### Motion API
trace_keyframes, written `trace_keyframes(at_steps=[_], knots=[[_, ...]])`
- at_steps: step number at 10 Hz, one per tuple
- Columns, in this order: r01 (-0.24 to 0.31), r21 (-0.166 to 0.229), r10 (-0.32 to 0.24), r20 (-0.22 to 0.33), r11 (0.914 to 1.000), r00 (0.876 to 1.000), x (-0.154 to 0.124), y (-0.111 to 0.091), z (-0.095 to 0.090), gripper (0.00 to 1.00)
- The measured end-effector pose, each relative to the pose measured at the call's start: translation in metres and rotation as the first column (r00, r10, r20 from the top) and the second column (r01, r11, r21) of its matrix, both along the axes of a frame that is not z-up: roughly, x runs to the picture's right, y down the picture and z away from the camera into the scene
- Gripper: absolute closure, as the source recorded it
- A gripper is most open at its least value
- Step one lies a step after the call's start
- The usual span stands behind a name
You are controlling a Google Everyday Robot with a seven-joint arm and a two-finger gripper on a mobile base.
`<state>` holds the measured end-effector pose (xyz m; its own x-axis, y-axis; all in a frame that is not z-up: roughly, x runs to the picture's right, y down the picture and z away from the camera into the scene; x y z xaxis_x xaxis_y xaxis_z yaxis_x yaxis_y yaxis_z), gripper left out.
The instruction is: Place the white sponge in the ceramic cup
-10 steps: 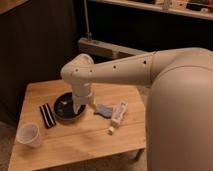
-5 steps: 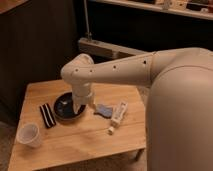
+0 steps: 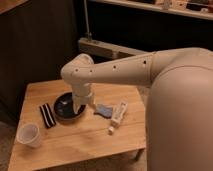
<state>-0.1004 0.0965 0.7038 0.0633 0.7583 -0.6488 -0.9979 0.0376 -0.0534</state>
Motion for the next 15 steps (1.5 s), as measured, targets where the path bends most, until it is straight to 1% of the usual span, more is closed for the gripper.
trace_keyframes(at_steps=[1,2,3,4,5,6,7,8,9,10,11,12,13,14,15], knots=[[0.002,0.017,-0.002,0.008,0.9999,1.000,0.001,0.000,0.001,0.35],[0.009,0.041,-0.010,0.021,0.9991,1.000,0.003,-0.001,0.005,0.35],[0.058,0.127,-0.071,0.103,0.9902,0.992,0.015,-0.007,0.013,0.35],[0.101,0.179,-0.129,0.154,0.9787,0.980,0.025,-0.013,0.018,0.35],[0.157,0.236,-0.208,0.214,0.9590,0.954,0.035,-0.020,0.022,0.35],[0.219,0.305,-0.305,0.270,0.9267,0.913,0.046,-0.027,0.026,0.35],[0.261,0.357,-0.375,0.299,0.8968,0.878,0.054,-0.032,0.028,0.35],[0.293,0.399,-0.431,0.317,0.8688,0.845,0.061,-0.036,0.030,0.35],[0.310,0.423,-0.462,0.325,0.8511,0.825,0.065,-0.038,0.031,0.35],[0.321,0.431,-0.478,0.327,0.8433,0.815,0.065,-0.039,0.031,0.35],[0.314,0.425,-0.467,0.326,0.8490,0.822,0.060,-0.039,0.032,0.35],[0.303,0.426,-0.459,0.329,0.8522,0.825,0.053,-0.041,0.034,0.35],[0.315,0.436,-0.481,0.347,0.8432,0.805,0.052,-0.049,0.046,0.35],[0.345,0.450,-0.524,0.372,0.8239,0.766,0.047,-0.056,0.056,0.35],[0.366,0.463,-0.559,0.400,0.8071,0.726,0.038,-0.059,0.064,0.35]])
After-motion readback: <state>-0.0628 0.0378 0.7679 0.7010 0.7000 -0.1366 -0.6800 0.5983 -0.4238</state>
